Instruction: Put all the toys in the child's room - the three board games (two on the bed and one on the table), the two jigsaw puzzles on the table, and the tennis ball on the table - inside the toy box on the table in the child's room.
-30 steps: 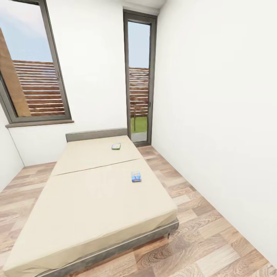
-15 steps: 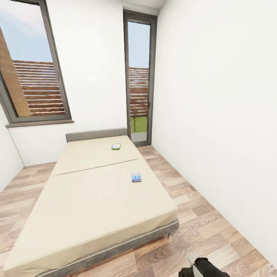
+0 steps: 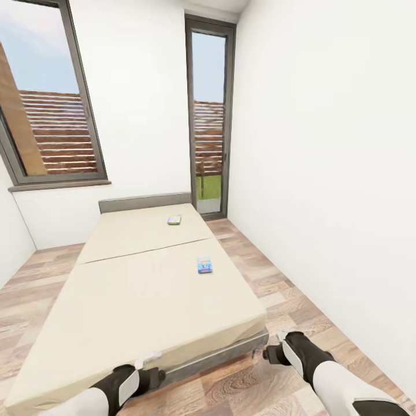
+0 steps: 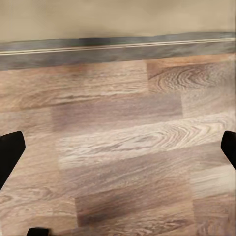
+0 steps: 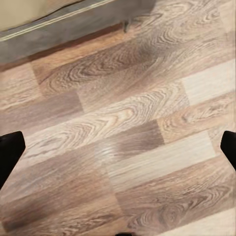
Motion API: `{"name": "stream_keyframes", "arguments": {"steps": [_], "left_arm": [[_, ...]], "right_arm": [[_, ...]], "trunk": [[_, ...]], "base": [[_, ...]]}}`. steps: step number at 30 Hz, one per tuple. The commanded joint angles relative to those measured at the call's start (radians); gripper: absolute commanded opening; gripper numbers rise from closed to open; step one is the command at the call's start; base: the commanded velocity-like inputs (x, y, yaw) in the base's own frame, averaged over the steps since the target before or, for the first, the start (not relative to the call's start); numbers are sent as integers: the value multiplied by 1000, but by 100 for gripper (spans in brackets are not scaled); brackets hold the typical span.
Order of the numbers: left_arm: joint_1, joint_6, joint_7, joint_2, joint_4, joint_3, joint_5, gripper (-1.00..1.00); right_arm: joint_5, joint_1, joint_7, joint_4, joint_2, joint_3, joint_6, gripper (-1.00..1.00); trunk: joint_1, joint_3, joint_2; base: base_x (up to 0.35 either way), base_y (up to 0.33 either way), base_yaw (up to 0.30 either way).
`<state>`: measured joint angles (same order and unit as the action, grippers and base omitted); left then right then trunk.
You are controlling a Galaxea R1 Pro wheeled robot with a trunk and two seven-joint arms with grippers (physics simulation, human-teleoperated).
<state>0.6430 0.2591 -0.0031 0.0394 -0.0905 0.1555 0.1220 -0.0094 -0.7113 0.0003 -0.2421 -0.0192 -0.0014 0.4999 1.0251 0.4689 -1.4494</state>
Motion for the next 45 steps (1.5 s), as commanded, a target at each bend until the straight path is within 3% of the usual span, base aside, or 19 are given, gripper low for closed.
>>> {"name": "stream_keyframes", "arguments": {"steps": [1, 7, 14, 25, 33, 36, 40, 41, 43, 44, 45], "left_arm": [[14, 15, -1, 12, -12, 3, 11, 100], [41, 38, -3, 51, -85, 4, 14, 100], [27, 71, -10, 79, -192, 4, 16, 100], [-77, 120, -35, 109, -442, -6, 28, 100], [-126, 154, -46, 116, -558, -19, 47, 100], [-144, 166, -49, 118, -606, -46, 60, 100], [-167, 184, -51, 120, -674, -117, 97, 100], [-167, 184, -51, 120, -674, -117, 97, 100], [-184, 200, -48, 120, -726, -175, 138, 100], [-184, 200, -48, 120, -726, -175, 138, 100], [-195, 210, -45, 119, -756, -205, 160, 100]], "right_arm": [[-1, -6, 0, -22, -1, 1, 9, 100], [1, -18, 1, -116, -1, 4, 19, 100], [2, -18, 1, -183, -2, 5, 38, 100], [2, -17, 2, -223, -7, 0, 81, 100], [2, -16, 2, -245, -7, 0, 91, 100], [2, -16, 2, -268, -7, 1, 94, 100], [1, -11, 3, -322, -8, 1, 115, 100], [1, -11, 3, -322, -8, 1, 115, 100], [1, 1, 3, -366, -8, 1, 150, 100], [1, 1, 3, -366, -8, 1, 150, 100], [1, 7, 3, -391, -8, 0, 172, 100]], "trunk": [[0, 1, -1], [0, 1, -1], [0, 1, -1], [0, 1, -1], [0, 1, -1], [0, 1, -1], [0, 1, -1], [0, 1, -1], [0, 1, -1], [0, 1, -1], [0, 1, -1]], "base": [[0, 0, 0], [0, 0, 0], [0, 0, 0], [0, 0, 0], [0, 0, 0], [0, 0, 0], [0, 0, 0], [0, 0, 0], [0, 0, 0], [0, 0, 0], [0, 0, 0]]}}
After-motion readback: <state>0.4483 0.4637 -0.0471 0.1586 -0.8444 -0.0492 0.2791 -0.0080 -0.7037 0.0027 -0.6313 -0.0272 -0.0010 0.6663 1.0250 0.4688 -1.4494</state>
